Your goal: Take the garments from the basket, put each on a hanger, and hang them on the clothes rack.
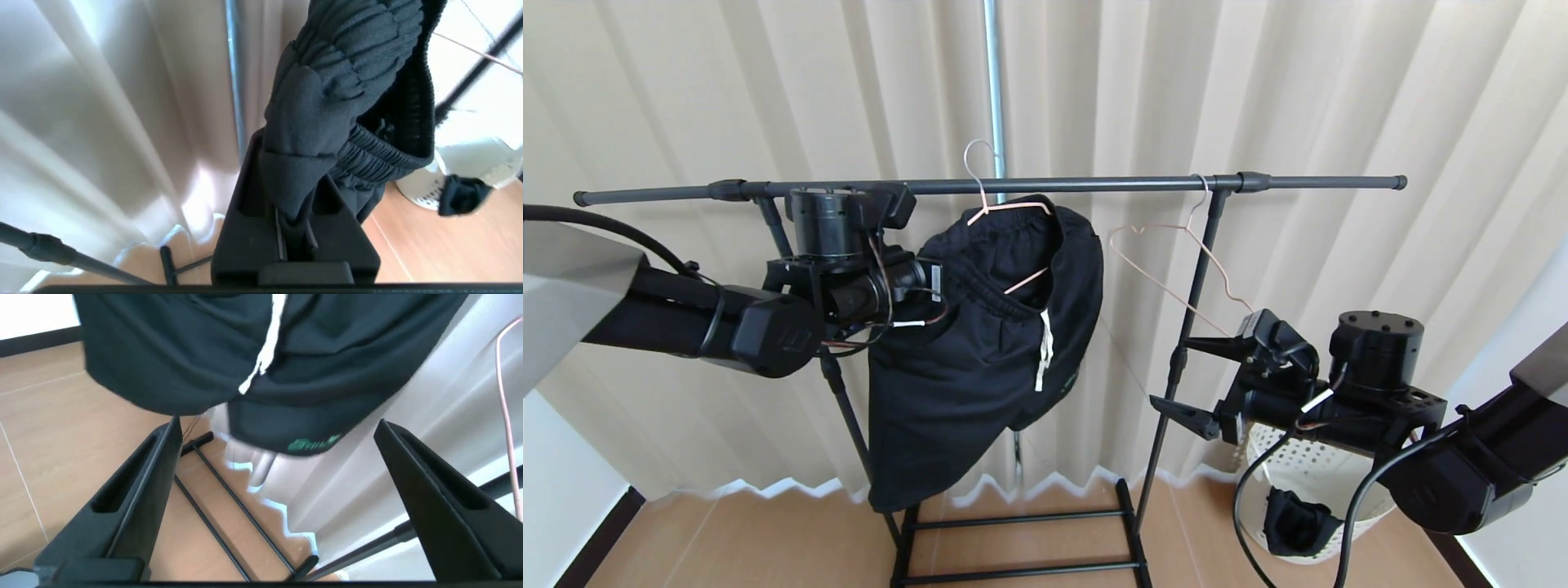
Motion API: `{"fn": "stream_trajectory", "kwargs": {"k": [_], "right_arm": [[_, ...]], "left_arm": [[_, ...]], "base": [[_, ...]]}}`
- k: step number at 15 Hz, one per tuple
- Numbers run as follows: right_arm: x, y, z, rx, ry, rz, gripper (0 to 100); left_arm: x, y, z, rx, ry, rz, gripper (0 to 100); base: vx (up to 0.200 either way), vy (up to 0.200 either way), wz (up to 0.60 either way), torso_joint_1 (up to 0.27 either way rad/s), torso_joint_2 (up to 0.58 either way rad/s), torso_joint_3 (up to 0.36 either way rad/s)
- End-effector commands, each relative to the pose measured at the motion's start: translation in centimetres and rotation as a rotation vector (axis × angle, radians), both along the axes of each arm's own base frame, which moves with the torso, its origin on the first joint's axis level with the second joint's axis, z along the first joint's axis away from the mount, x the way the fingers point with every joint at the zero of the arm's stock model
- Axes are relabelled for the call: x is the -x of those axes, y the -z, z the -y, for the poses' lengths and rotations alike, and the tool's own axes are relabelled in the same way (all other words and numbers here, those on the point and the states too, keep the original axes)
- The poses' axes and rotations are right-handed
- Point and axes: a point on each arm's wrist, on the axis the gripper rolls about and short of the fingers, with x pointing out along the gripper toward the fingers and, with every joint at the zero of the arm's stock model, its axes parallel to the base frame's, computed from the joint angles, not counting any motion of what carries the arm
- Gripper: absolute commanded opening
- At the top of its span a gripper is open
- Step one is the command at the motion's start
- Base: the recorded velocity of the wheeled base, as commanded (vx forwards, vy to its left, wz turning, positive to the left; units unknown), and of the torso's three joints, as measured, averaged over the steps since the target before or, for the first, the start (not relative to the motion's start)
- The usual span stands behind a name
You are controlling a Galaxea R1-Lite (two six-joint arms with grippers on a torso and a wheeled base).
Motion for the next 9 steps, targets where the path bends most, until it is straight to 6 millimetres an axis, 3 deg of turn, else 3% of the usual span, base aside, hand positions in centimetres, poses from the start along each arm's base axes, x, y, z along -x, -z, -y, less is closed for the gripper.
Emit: {"fn": "stream_trajectory", "kwargs": {"k": [1, 6, 9], "right_arm": [[0.0, 0.0, 0.0, 0.000, -0.001, -0.001, 100], [0.0, 0.1, 0.0, 0.001, -0.001, -0.004, 100], [0.0, 0.2, 0.0, 0.002, -0.001, -0.007, 100]], "left_arm": [[-1.6, 1.7, 0.5, -0.010, -0.012, -0.024, 0], [-4.8, 2.8, 1.1, 0.042, -0.079, -0.004, 0], [-5.5, 3.2, 1.3, 0.052, -0.093, 0.000, 0]], "base": [[0.000, 0.000, 0.00, 0.000, 0.00, 0.000], [0.000, 0.000, 0.00, 0.000, 0.00, 0.000], [0.000, 0.000, 0.00, 0.000, 0.00, 0.000]]}}
